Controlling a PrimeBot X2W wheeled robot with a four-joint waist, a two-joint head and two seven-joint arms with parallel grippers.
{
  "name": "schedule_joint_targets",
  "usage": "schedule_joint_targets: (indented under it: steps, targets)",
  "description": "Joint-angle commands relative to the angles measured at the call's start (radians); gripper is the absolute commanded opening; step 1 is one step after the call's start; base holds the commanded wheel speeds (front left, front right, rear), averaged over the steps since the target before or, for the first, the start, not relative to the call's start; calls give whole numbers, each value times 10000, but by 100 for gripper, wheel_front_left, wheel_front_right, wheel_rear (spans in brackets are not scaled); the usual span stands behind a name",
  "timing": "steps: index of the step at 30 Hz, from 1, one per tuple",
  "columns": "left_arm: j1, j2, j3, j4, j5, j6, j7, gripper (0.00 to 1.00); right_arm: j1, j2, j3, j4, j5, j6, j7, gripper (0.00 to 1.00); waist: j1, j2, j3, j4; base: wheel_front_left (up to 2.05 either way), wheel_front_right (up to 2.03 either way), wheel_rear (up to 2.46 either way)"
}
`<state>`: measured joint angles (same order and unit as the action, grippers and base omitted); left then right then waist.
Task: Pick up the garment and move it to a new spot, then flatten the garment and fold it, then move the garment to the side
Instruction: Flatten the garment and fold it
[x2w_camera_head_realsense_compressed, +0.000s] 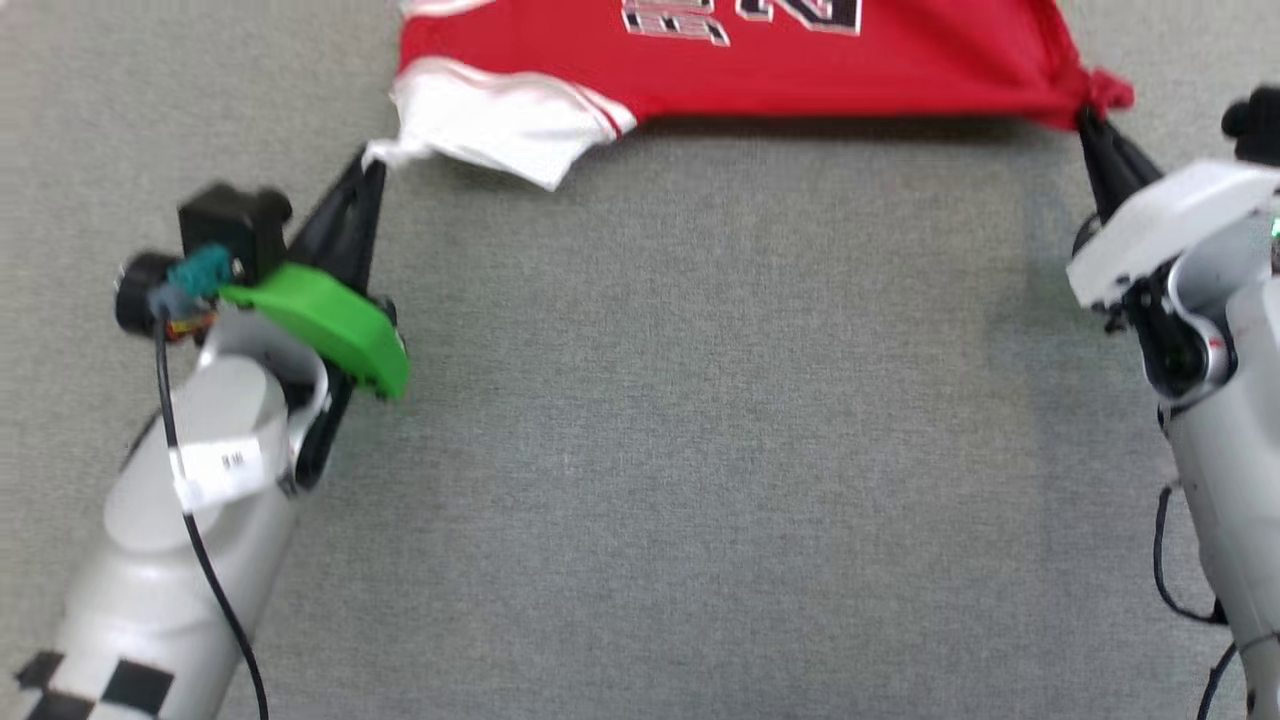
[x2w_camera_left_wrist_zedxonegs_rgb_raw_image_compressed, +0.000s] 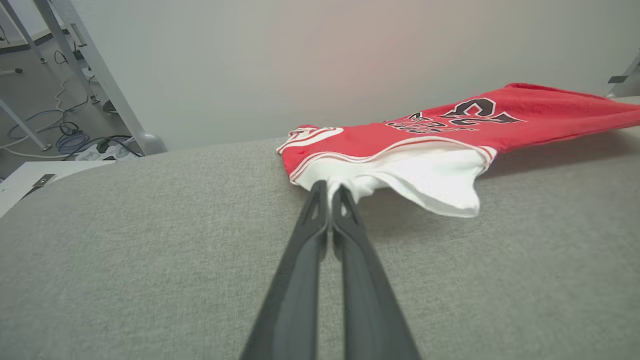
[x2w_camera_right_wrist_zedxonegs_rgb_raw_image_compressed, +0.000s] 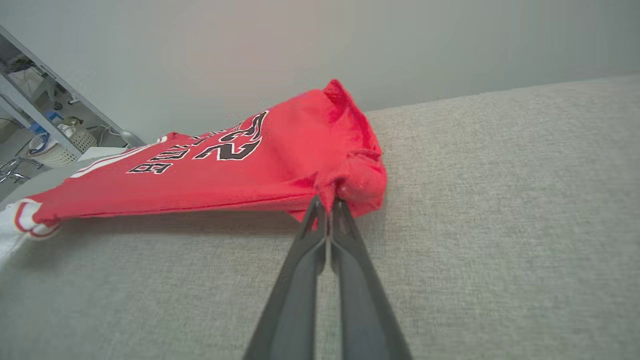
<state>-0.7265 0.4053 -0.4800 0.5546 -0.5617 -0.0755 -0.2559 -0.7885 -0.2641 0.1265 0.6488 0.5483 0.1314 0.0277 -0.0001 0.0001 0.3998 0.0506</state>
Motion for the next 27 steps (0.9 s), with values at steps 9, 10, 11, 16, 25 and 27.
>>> schedule_joint_targets:
  steps: [9, 10, 11, 16, 25, 27]
  targets:
    - [2813, 253, -376, -436, -190, 120, 45, 0, 2253, -279, 344, -83, 1553, -7, 142, 0, 1, -1, -2202, 482, 0, 0, 0]
    - [3022, 292, -433, -525, -195, 130, 98, 0, 2454, -296, 388, -175, 1720, -7, 147, 0, 1, -1, -2318, 506, 0, 0, 0]
    - [3267, 346, -490, -641, -210, 145, 157, 0, 2714, -328, 457, -278, 1902, -7, 160, 0, 1, -1, -2489, 537, 0, 0, 0]
    - [4762, 861, -584, -1690, -462, 452, 653, 0, 4170, -522, 709, -739, 2867, -7, 582, 0, 1, -1, -3261, 666, 0, 0, 0]
    - [6341, 1598, -710, -3236, -991, 609, 1638, 0, 5869, -819, 790, -1627, 3688, -7, 1465, 0, 1, -1, -4039, 864, 0, 0, 0]
    - [6718, 1772, -757, -3640, -1116, 629, 1846, 0, 6256, -982, 757, -1985, 3790, -7, 1566, 0, 1, -1, -4173, 885, 0, 0, 0]
